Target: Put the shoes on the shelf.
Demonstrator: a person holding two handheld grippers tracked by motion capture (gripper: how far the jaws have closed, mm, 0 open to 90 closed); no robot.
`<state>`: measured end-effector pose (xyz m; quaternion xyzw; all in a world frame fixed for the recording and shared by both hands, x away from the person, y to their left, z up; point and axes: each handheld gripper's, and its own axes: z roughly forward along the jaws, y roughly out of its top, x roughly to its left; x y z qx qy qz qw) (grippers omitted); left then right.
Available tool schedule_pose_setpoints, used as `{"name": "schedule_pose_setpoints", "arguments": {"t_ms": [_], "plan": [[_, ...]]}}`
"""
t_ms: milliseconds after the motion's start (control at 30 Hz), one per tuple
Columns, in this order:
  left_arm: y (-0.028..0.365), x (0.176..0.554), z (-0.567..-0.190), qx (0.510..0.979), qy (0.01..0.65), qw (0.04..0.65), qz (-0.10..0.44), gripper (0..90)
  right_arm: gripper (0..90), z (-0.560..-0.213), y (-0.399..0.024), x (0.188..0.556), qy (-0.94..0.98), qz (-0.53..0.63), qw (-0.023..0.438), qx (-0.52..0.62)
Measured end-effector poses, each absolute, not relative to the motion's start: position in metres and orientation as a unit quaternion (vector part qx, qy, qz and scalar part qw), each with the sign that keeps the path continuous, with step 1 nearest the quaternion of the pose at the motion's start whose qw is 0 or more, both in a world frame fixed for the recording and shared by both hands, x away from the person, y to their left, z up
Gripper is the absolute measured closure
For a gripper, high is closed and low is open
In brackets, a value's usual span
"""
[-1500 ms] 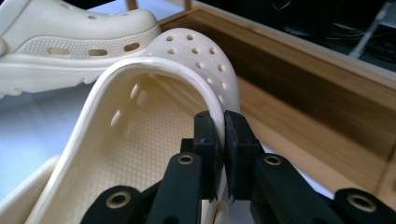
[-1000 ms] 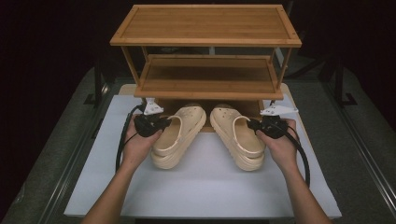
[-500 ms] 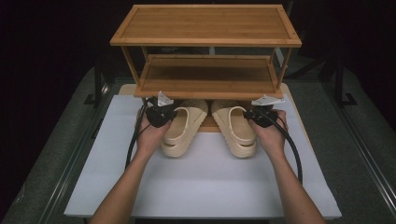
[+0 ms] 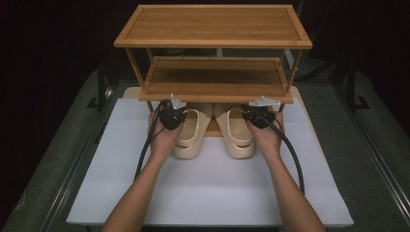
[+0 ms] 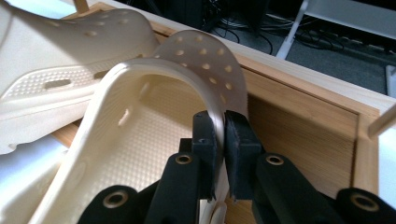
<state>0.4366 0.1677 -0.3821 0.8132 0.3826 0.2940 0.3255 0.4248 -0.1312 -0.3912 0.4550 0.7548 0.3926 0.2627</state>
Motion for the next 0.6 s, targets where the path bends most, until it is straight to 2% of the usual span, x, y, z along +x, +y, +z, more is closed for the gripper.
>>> {"name": "schedule_pose_setpoints", "arguments": {"t_ms": [267, 433, 600], "plan": [[0.165, 0.436, -0.383, 0.81, 0.384, 0.352, 0.269, 74.2, 76.5, -0.393, -0.126, 0.424, 0.765, 0.387, 0.257, 0.447], [0.176, 0.43, -0.372, 0.81, 0.386, 0.363, 0.25, 60.1, 63.6, -0.384, -0.132, 0.415, 0.772, 0.395, 0.238, 0.437], [0.192, 0.417, -0.36, 0.803, 0.387, 0.399, 0.215, 51.3, 51.4, -0.374, -0.142, 0.4, 0.775, 0.411, 0.217, 0.427]]}}
